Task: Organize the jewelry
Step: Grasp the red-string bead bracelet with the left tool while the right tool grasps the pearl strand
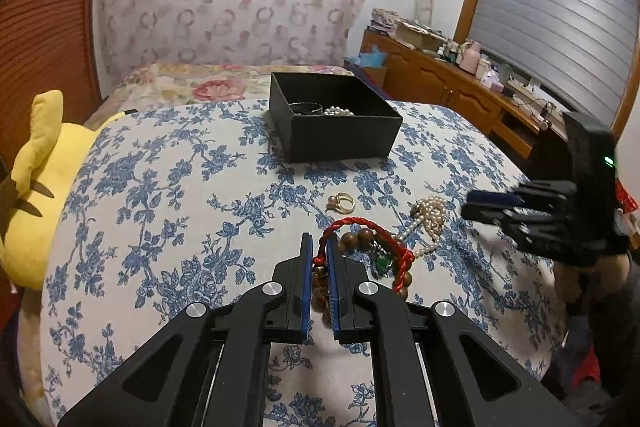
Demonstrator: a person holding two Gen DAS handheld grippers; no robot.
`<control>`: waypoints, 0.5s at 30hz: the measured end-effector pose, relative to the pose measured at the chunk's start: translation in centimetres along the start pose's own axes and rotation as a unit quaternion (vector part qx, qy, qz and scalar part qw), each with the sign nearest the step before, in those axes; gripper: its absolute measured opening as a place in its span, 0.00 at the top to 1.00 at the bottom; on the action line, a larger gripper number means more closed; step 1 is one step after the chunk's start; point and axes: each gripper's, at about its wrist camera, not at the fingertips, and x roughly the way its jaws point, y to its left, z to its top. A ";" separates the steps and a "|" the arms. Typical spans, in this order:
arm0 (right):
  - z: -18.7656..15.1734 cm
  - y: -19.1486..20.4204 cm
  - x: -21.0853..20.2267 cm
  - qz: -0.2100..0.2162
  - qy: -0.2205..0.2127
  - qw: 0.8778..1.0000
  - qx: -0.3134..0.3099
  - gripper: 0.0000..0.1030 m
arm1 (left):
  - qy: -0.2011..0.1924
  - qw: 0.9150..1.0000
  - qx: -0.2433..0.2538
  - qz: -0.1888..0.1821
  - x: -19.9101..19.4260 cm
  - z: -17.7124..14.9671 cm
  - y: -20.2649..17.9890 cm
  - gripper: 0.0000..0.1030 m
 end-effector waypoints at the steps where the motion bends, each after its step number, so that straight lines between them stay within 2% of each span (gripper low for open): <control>1: 0.3 -0.2 0.4 -0.002 0.004 1.000 -0.002 0.75 | 0.000 1.000 0.000 -0.001 0.0 -0.1 0.0 0.94; 8: 1.5 -0.4 2.9 0.008 0.034 0.999 -0.016 0.75 | 0.001 1.000 -0.005 -0.003 0.0 -0.4 0.3 0.94; 15: 2.7 0.3 4.2 -0.003 0.037 0.998 -0.041 0.75 | 0.001 1.000 -0.006 -0.005 0.0 -0.5 0.3 0.94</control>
